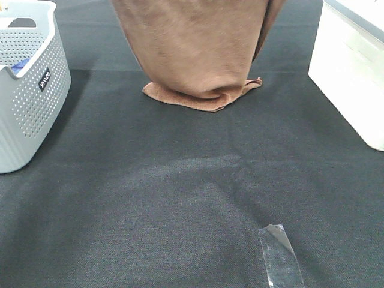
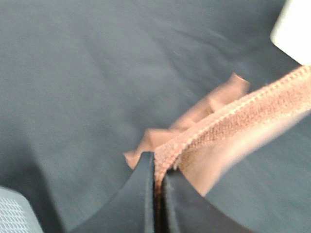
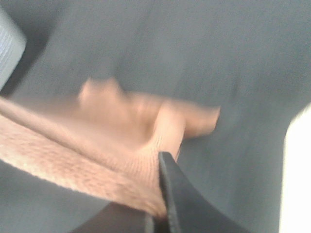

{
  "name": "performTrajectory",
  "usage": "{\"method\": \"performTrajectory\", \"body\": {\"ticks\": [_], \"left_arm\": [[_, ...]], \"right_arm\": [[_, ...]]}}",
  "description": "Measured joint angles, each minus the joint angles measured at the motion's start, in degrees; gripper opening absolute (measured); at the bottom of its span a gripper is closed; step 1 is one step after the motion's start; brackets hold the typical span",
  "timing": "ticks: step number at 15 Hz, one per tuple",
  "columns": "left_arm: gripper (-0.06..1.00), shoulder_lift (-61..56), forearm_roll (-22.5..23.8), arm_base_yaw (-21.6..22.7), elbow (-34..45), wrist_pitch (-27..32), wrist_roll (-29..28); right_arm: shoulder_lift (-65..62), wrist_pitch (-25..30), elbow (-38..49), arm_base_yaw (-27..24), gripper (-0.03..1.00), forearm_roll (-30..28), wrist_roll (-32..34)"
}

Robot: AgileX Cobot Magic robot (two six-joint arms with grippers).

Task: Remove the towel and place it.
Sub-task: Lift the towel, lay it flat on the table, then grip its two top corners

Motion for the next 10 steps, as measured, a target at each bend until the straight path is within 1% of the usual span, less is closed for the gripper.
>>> {"method": "performTrajectory", "body": {"ticks": [2,3,4,6,7,10], "left_arm": [[0.00,-9.3,-1.1,-1.4,12.4,-0.2,-0.1],[0.00,-11.6,-1.4,-1.8,15.9,-0.2,-0.1],[0.00,-15.6,-1.8,-2.7,22.6,-0.5,-0.2],[0.00,-23.4,-3.2,-3.9,33.8,-1.0,-2.1],[0.00,-29.8,-4.5,-4.0,43.7,-1.9,-4.6],[0.00,-36.6,-6.8,-4.1,53.6,-2.6,-6.6]], "right_arm": [[-6.6,0.0,10.8,0.2,0.01,0.5,0.0],[-8.5,0.0,13.6,0.2,0.01,0.7,0.0],[-11.9,-0.1,18.6,0.2,0.01,1.1,0.0],[-19.1,0.0,29.5,0.3,0.01,2.8,0.3],[-25.2,0.1,38.8,0.6,0.01,4.7,0.3],[-31.5,0.1,47.7,0.7,0.01,6.5,0.3]]}}
